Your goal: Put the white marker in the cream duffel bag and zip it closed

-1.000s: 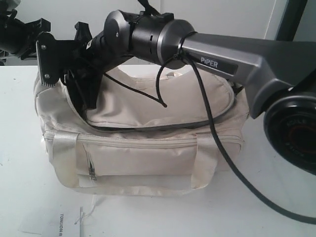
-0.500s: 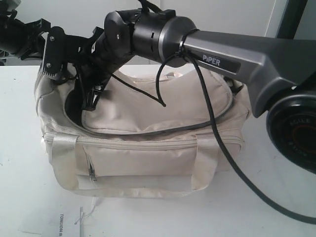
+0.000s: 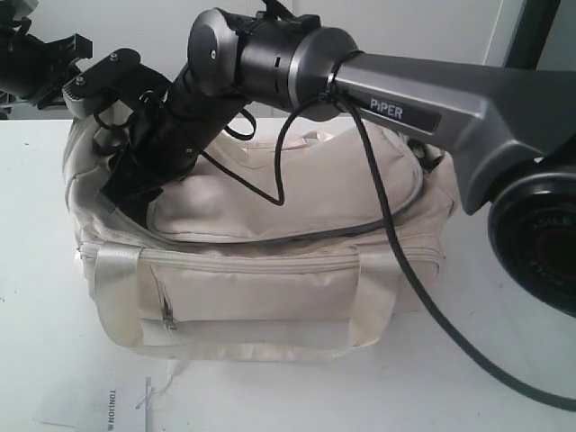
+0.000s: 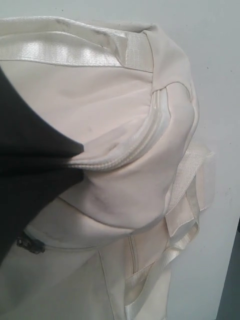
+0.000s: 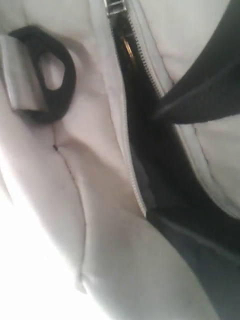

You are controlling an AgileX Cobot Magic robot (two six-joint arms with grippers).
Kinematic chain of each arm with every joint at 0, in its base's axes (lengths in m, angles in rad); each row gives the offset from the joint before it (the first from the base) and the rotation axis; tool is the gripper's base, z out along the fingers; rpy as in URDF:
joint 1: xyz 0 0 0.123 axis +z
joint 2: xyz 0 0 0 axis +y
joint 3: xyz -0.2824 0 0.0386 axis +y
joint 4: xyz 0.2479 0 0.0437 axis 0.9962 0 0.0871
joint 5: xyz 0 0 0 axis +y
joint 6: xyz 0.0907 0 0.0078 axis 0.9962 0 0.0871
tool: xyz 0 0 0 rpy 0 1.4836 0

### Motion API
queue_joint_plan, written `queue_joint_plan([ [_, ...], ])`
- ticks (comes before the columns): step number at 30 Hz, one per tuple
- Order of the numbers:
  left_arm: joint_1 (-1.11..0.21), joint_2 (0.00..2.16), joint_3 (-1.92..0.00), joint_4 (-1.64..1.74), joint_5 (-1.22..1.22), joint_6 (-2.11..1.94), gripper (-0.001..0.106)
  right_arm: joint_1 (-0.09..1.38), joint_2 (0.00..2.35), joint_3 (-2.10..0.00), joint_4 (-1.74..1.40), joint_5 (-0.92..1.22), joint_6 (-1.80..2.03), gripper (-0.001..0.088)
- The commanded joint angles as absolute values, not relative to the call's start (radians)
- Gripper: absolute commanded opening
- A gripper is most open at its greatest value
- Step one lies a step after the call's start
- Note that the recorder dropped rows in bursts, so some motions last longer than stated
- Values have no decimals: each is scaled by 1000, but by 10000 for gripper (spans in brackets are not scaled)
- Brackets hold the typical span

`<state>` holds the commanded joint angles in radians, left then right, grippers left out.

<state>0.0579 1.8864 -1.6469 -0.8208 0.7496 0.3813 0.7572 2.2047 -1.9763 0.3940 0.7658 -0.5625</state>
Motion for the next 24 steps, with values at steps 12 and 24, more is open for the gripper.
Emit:
queue_joint_plan([
  [12,58,1886,-1647,-821,752,385,3,690,2267,-1976,344,639,-408,176],
  [24,58,1886,-1647,-821,749,394,3,668,2260,-1976,423,595,-383,519],
])
